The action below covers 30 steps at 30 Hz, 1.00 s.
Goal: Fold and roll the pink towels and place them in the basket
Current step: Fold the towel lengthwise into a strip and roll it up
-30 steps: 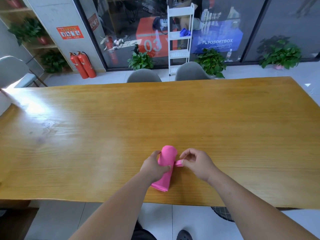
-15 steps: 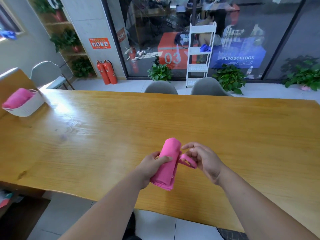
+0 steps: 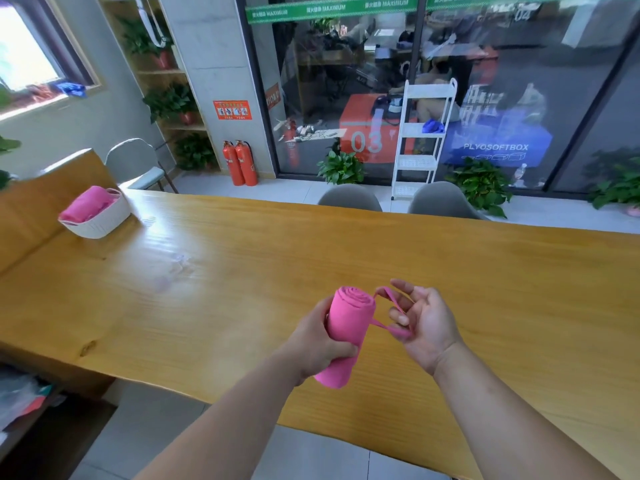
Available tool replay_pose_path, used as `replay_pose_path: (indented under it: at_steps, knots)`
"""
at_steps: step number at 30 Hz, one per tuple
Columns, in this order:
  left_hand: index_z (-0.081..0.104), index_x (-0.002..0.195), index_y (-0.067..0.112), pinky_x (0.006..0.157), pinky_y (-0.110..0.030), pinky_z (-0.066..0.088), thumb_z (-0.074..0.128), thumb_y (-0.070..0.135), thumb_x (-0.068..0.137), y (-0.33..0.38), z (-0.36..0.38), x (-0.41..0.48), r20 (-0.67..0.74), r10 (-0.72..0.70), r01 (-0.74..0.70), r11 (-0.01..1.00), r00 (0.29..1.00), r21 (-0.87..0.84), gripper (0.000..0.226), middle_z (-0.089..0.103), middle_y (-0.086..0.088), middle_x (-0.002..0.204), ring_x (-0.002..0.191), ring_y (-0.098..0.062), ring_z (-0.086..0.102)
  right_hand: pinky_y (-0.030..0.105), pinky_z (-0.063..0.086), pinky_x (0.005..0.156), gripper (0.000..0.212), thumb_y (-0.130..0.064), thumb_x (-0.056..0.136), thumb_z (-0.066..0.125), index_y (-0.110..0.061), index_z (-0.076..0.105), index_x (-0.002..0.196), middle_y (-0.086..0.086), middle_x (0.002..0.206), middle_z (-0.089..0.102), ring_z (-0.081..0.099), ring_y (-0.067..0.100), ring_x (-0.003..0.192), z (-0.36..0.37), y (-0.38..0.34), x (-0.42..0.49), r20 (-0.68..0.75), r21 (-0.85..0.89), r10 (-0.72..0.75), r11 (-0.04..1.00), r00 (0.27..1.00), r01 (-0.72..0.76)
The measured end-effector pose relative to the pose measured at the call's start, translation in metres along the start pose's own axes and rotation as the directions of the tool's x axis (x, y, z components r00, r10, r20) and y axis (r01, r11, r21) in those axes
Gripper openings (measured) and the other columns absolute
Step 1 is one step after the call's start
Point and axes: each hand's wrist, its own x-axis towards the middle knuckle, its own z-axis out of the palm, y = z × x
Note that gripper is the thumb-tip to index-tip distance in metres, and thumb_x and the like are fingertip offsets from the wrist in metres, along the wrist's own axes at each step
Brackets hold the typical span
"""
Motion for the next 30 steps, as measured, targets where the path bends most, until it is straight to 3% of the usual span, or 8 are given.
replay_pose_path:
  at_steps: [4, 7, 11, 15, 19, 23, 27, 30]
  knots:
    - [0.048, 0.143, 0.047, 0.095, -0.044, 0.057, 0.082, 0.014, 0.06, -0.001, -0.028, -0.011, 0.007, 0.229, -0.219, 0.919, 0.973, 0.328, 0.096, 0.053, 0.018, 0.126, 0.119, -0.016, 0.057, 0.022, 0.024, 0.042, 0.038, -0.031, 0.097, 0.038, -0.01, 0.055, 0.124, 0.023, 0.116, 0.07, 0.03, 0.013, 0.048, 0.034, 0.012, 0.007, -0.001, -0.035, 0.034, 0.999, 0.999, -0.034]
    - [0.044, 0.145, 0.048, 0.094, -0.045, 0.053, 0.078, 0.022, 0.056, -0.012, -0.053, -0.021, 0.058, 0.284, -0.273, 0.811, 0.957, 0.517, 0.099, 0.044, 0.02, 0.124, 0.121, -0.018, 0.045, 0.028, 0.027, 0.05, 0.043, -0.03, 0.102, 0.033, -0.006, 0.056, 0.13, 0.021, 0.12, 0.074, 0.031, 0.017, 0.053, 0.071, 0.023, 0.003, 0.051, -0.276, 0.029, 0.961, 0.998, -0.014]
    - [0.044, 0.148, 0.044, 0.095, -0.047, 0.053, 0.078, 0.026, 0.057, -0.029, -0.091, -0.026, -0.009, 0.265, -0.209, 0.779, 0.964, 0.592, 0.099, 0.039, 0.014, 0.124, 0.118, -0.019, 0.041, 0.03, 0.035, 0.054, 0.039, -0.025, 0.107, 0.03, -0.009, 0.063, 0.121, 0.013, 0.114, 0.078, 0.043, 0.022, 0.063, 0.116, 0.046, -0.008, 0.179, -0.624, -0.042, 0.767, 0.983, 0.146]
    - [0.041, 0.156, 0.037, 0.099, -0.044, 0.051, 0.087, 0.027, 0.062, -0.032, -0.12, -0.03, -0.063, 0.198, -0.12, 0.786, 0.978, 0.606, 0.106, 0.036, 0.004, 0.123, 0.118, -0.023, 0.043, 0.032, 0.042, 0.057, 0.034, -0.015, 0.103, 0.037, -0.015, 0.071, 0.106, 0.012, 0.11, 0.076, 0.049, 0.023, 0.061, 0.149, 0.07, -0.016, 0.265, -0.715, -0.143, 0.635, 0.954, 0.294]
    - [0.049, 0.147, 0.04, 0.088, -0.037, 0.052, 0.093, 0.03, 0.064, -0.032, -0.151, -0.032, -0.079, 0.082, -0.011, 0.762, 0.993, 0.648, 0.095, 0.043, 0.004, 0.111, 0.105, -0.024, 0.052, 0.037, 0.046, 0.067, 0.03, -0.02, 0.097, 0.046, -0.023, 0.075, 0.095, 0.005, 0.097, 0.077, 0.053, 0.018, 0.063, 0.174, 0.101, -0.023, 0.354, -0.772, -0.198, 0.489, 0.914, 0.405]
    - [0.054, 0.145, 0.036, 0.087, -0.04, 0.058, 0.098, 0.035, 0.061, -0.026, -0.186, -0.037, -0.033, -0.001, 0.024, 0.709, 0.999, 0.704, 0.095, 0.062, 0.001, 0.118, 0.108, -0.027, 0.063, 0.019, 0.041, 0.065, 0.032, -0.002, 0.104, 0.05, -0.016, 0.075, 0.089, -0.025, 0.072, 0.067, 0.055, -0.002, 0.064, 0.185, 0.13, -0.031, 0.345, -0.777, -0.222, 0.477, 0.912, 0.41]
    - [0.058, 0.146, 0.037, 0.078, -0.035, 0.058, 0.097, 0.044, 0.056, -0.026, -0.219, -0.04, -0.081, -0.006, 0.058, 0.751, 0.997, 0.658, 0.099, 0.071, 0.005, 0.116, 0.1, -0.021, 0.066, 0.034, 0.04, 0.061, 0.023, -0.014, 0.099, 0.056, -0.011, 0.073, 0.084, 0.012, 0.08, 0.067, 0.046, 0.017, 0.06, 0.195, 0.15, -0.035, 0.282, -0.701, -0.302, 0.583, 0.911, 0.411]
    - [0.067, 0.124, 0.031, 0.06, -0.03, 0.045, 0.094, 0.05, 0.055, -0.033, -0.233, -0.048, -0.202, 0.017, 0.098, 0.832, 0.979, 0.546, 0.077, 0.07, 0.006, 0.097, 0.086, -0.02, 0.064, 0.037, 0.051, 0.066, 0.022, -0.007, 0.103, 0.055, -0.008, 0.073, 0.09, 0.006, 0.099, 0.078, 0.055, 0.02, 0.067, 0.211, 0.174, -0.037, 0.32, -0.692, -0.255, 0.594, 0.912, 0.409]
